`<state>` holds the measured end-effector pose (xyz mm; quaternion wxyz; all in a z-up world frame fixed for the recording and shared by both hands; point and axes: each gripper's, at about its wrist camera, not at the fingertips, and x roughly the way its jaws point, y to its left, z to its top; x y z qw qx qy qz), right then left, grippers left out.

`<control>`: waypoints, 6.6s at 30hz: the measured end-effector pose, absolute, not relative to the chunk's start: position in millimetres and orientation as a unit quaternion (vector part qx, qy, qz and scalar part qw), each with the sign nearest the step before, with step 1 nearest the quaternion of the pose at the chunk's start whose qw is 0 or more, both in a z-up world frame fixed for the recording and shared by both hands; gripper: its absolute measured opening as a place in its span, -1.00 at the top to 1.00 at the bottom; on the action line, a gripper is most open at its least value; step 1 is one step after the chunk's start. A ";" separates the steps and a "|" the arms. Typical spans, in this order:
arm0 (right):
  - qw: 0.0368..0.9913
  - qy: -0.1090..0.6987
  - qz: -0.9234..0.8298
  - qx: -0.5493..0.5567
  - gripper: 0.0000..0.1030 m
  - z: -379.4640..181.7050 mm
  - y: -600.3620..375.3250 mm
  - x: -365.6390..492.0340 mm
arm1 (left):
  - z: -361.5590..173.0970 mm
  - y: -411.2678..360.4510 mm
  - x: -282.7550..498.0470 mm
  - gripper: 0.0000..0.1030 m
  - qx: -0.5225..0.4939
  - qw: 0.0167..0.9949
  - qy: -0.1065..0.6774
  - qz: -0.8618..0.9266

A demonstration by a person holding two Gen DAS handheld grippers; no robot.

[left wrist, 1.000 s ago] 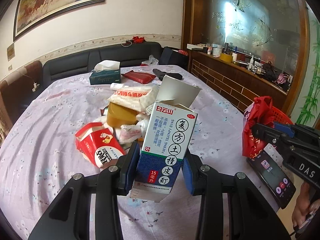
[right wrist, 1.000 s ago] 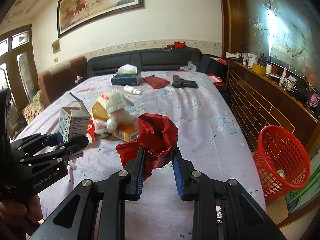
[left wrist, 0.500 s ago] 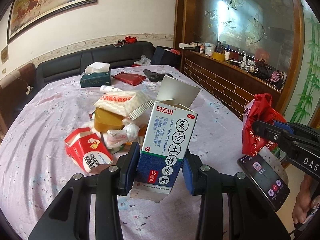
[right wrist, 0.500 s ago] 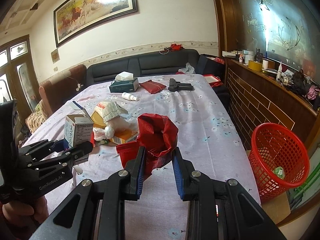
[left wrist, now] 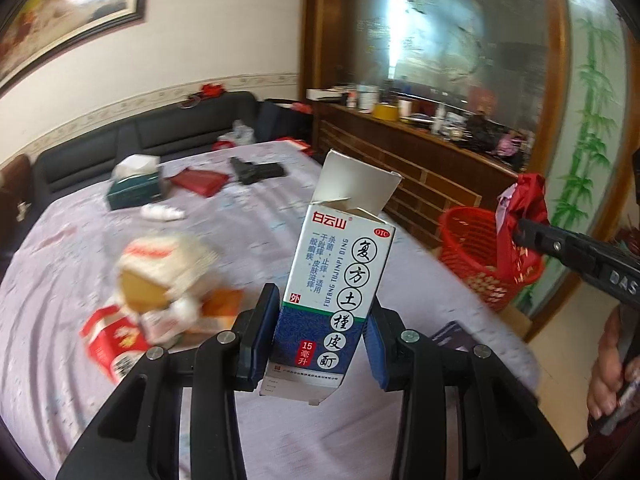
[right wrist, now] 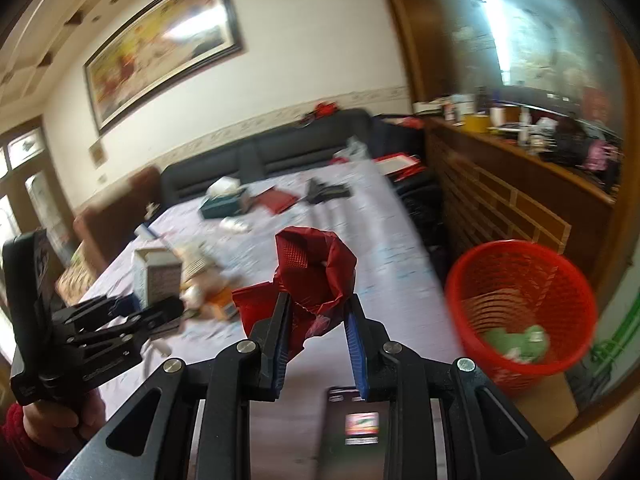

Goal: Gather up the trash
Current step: 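Carry the red bag and medicine box over the red basket with both grippers, then open both grippers to drop the bag and box into the basket, then grasp the red-and-white snack box with the left gripper, then grasp the white tissue packet with red print with the right gripper, then hold the snack box in the left gripper while the right lifts the tissue packet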

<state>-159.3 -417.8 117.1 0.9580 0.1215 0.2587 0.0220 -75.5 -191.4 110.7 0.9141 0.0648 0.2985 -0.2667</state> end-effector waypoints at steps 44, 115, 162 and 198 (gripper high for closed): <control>0.931 0.274 -0.088 0.223 0.07 80.3 -618.3 -165.4 | 109.4 -384.0 -26.7 -0.38 0.056 0.837 0.369 -0.399; 0.864 0.434 0.248 0.065 -0.20 101.9 -292.4 80.9 | 34.2 -11.5 8.6 0.44 -0.082 0.895 0.418 -0.130; 0.861 0.463 0.179 0.109 0.46 86.3 -318.5 52.3 | 51.5 -33.4 -14.3 0.44 -0.072 0.899 0.392 -0.183; 0.898 0.362 0.164 0.190 0.46 76.7 -343.0 -107.8 | 78.5 -101.4 -64.5 0.44 -0.014 0.898 0.365 -0.243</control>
